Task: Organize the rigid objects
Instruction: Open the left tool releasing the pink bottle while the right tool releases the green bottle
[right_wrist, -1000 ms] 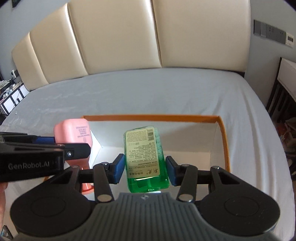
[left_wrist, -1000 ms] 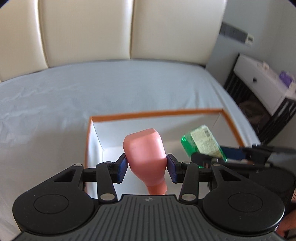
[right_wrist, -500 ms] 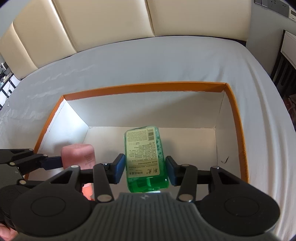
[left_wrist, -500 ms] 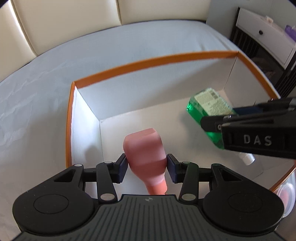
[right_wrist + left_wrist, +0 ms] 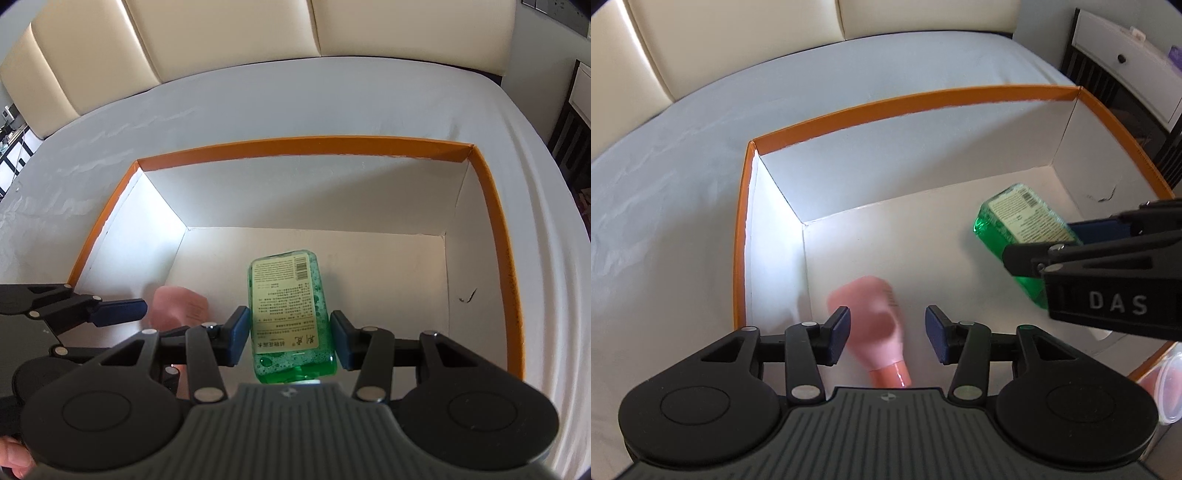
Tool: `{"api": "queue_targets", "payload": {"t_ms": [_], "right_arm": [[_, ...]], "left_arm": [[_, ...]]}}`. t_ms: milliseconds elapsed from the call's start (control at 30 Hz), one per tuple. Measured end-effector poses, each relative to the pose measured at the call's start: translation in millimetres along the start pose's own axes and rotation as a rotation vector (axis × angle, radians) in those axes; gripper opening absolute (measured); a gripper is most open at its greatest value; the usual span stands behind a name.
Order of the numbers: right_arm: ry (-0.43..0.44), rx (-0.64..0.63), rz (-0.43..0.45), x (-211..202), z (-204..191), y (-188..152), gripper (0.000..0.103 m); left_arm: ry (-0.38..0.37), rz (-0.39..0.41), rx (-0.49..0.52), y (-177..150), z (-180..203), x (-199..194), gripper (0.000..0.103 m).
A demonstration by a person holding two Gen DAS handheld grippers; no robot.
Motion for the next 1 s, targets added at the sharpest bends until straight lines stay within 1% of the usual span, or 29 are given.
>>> {"api": "queue_targets", "payload": {"t_ms": [67,167,200,267,333,433,467,500,600,700,733,800,1000], "right_arm": [[-0.010,0.006,-0.003,2.0,-0.4,1.1,0.047],[-0.025,0.020,-0.003,-1.2,2.4,-0.5,0.047],[-0.031,0.018,-0.006,-1.2,2.0,-0.6,0.047],[-0.035,0.023,-0.011,-0.3,0.5,-0.9,0.047],[-0.031,0.025,-0.020,0.6,-3.0,-1.5,0.047],[-0.031,0.014,-0.040,4.8,-12.4,-2.2,0.047],[-0.031,0.009,-0.048,6.9,-16.0,-2.9,0.047],[-0.028,0.004,-0.056,9.6,-20.3,-3.5,0.048],[-0.014,0.000,-0.083,16.7,-32.1,-5.1,0.047],[0.003,-0.001,-0.106,24.5,-44.1,-6.2,0.047],[0.009,-0.001,-0.111,27.5,-47.9,-6.8,0.047],[0.019,-0.007,-0.119,32.1,-55.3,-7.5,0.047],[0.022,-0.023,-0.124,43.0,-70.7,-6.9,0.046]], "left_arm": [[-0.023,0.029,-0.026,1.7,0.0,-7.4,0.059],[-0.022,0.092,-0.048,4.9,-3.8,-24.5,0.060],[-0.030,0.123,-0.071,8.5,-5.9,-30.6,0.061],[-0.046,0.153,-0.106,10.1,-11.5,-41.5,0.061],[-0.055,0.194,-0.161,19.9,-26.3,-47.2,0.061],[-0.024,0.233,-0.210,25.0,-38.4,-53.8,0.061],[-0.012,0.239,-0.220,25.5,-42.1,-53.6,0.063],[-0.004,0.239,-0.228,27.3,-43.7,-50.7,0.064],[0.002,0.207,-0.239,24.3,-49.4,-43.0,0.065],[-0.013,0.170,-0.245,19.7,-51.1,-33.4,0.064],[-0.020,0.160,-0.249,17.7,-51.4,-31.3,0.063],[-0.012,0.155,-0.250,16.2,-52.6,-29.5,0.055],[-0.030,0.149,-0.276,15.3,-58.0,-28.3,0.052]]}}
Point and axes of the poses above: each gripper's, at about its wrist camera, not at the fingertips, and x roughly the way its jaws point, z to its right, y to its top, the point moved 8 cm from there along x, roughly the way its jaws point, and after that the axes turned 2 degrees about -x, right-handed, at the moved point
